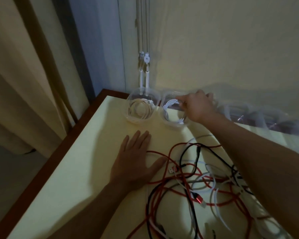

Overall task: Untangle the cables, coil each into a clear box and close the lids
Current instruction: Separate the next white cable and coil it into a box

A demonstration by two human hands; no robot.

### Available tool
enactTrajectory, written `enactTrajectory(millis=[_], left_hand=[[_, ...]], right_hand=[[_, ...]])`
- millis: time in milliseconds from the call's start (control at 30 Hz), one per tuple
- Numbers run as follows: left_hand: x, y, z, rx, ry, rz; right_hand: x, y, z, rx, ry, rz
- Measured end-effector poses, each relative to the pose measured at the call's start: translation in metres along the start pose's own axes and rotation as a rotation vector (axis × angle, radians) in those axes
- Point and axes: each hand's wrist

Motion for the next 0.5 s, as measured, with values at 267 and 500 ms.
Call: enactTrajectory(millis=[267,500], left_hand=[[0.002,-0.001,-0.001,-0.002,-0.010,-0.014],[0.000,0.000,-0.001,0.003,-0.016,-0.019]], right_hand=[[-0.008,-0.010,0.011,0.051,-0.017,-0.061],[-0.008,-0.015,0.015,0.116,0.014,0.024]])
Point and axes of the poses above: each hand's wrist, its own y-axis towards the middle knuckle, its own x-axis out of the back of the hand, z = x × y, and after that the axes turned 6 degrees about x, right-handed
